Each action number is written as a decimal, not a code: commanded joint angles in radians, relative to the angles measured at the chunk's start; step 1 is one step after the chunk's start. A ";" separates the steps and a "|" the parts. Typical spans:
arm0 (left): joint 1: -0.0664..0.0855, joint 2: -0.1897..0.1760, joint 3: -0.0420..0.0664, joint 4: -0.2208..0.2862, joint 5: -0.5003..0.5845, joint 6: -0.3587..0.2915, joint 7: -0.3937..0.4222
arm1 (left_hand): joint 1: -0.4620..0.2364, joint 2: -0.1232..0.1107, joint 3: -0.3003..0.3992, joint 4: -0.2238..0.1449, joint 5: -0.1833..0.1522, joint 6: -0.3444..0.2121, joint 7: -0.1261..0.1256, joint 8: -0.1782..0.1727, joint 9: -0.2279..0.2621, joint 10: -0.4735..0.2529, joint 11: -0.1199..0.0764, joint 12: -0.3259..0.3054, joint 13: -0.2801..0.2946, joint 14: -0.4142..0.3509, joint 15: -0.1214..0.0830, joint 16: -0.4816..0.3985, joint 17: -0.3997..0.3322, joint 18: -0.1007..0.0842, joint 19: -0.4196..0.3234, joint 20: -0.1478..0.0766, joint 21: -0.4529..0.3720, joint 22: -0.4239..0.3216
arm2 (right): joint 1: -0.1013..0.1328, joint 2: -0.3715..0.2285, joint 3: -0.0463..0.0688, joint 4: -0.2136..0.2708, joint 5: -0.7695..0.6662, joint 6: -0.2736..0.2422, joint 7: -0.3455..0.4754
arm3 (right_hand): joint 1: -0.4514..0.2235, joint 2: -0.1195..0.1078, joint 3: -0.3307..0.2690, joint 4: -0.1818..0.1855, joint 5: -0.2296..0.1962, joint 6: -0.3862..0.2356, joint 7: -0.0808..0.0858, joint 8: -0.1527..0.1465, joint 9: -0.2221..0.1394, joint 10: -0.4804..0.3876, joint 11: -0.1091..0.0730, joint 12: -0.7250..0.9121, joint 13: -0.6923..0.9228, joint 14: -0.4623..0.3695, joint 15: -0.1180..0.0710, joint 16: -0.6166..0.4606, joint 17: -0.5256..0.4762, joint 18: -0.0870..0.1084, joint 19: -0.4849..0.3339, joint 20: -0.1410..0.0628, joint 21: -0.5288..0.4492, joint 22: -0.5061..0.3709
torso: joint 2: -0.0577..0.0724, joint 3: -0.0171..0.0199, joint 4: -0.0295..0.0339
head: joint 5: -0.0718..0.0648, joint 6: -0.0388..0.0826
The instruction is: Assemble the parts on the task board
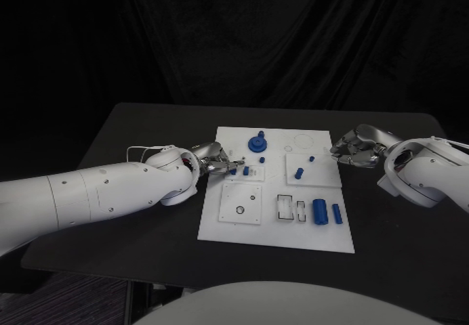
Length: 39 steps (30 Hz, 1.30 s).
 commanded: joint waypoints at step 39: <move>-0.002 0.000 0.000 -0.007 0.001 -0.011 0.099 | -0.001 0.182 -0.132 -0.002 0.154 -0.044 -0.005 0.130 0.026 0.104 -0.002 0.003 0.263 0.104 -0.004 0.003 0.263 -0.005 -0.001 0.001 -0.004 0.200 | -0.004 0.002 0.001 -0.001 0.002 0.009 -0.012 | -0.010 -0.001 0.007 -0.001 0.006 -0.001 0.005 -0.005 0.000 -0.009 -0.001 -0.004 -0.001 0.003 0.008 -0.006 -0.002 0.021 -0.008 0.001 -0.007 0.103 | 0.000 0.0000 -0.0008 | 0.001 0.000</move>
